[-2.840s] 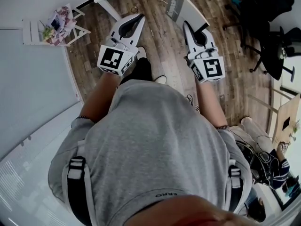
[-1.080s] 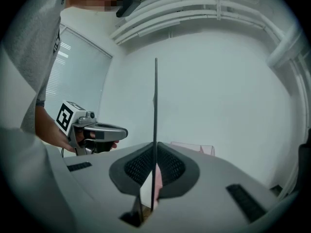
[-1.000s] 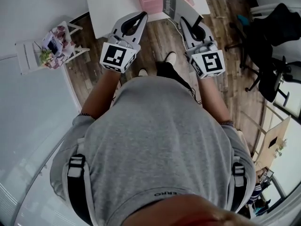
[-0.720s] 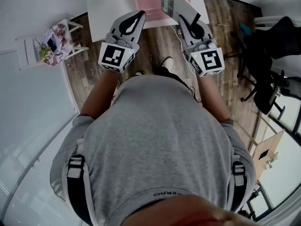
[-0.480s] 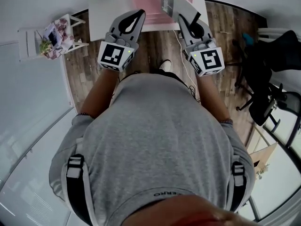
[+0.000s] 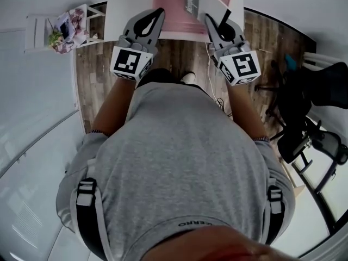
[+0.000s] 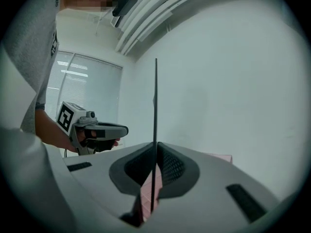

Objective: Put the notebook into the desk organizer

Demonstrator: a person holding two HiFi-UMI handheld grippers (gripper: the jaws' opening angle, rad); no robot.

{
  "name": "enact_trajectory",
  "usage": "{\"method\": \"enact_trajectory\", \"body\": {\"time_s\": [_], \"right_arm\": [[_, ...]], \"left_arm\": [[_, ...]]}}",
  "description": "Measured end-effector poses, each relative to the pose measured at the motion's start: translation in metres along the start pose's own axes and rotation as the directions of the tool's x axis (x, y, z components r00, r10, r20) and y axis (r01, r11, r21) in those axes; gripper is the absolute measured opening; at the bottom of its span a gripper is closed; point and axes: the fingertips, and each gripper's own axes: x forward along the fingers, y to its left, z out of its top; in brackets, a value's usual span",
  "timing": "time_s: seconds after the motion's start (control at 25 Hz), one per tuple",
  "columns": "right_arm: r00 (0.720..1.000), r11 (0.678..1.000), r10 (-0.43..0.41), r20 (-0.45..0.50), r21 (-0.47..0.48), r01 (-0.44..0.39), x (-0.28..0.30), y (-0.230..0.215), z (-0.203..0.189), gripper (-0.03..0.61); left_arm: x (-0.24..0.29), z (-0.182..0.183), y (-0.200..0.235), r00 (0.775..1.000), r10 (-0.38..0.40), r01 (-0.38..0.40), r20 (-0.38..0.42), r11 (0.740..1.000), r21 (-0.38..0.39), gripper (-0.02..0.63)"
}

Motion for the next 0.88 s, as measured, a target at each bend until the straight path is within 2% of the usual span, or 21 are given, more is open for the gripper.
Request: {"method": "enact_trajectory", "body": {"time_s": [0.28,0.6,0.88], "right_arm": [[0.998,0.997,0.030,-0.059,0.073,-0.026,0.043,-0.019,-0.004,0.015],[0.989,0.997,0.056,-0.136,0.064,-0.048,0.096,-0.027,-0.008,0.015],[0.981,0.969,0.074,-0.180,0.246,-0.028,0.120,-0.046,-0.022,0.017]], "left_arm": [[0.024,-0.004,0.033,1.000,0.005,-0.005,-0.004,1.000,0.004,0.023],[0.055,-0.009,0.078,0.999,-0.038,0.038,0.022,0.999,-0.014,0.024],[0.074,-0.013,0.099,0.994,-0.101,0.101,0.034,0.995,-0.010,0.023]]}}
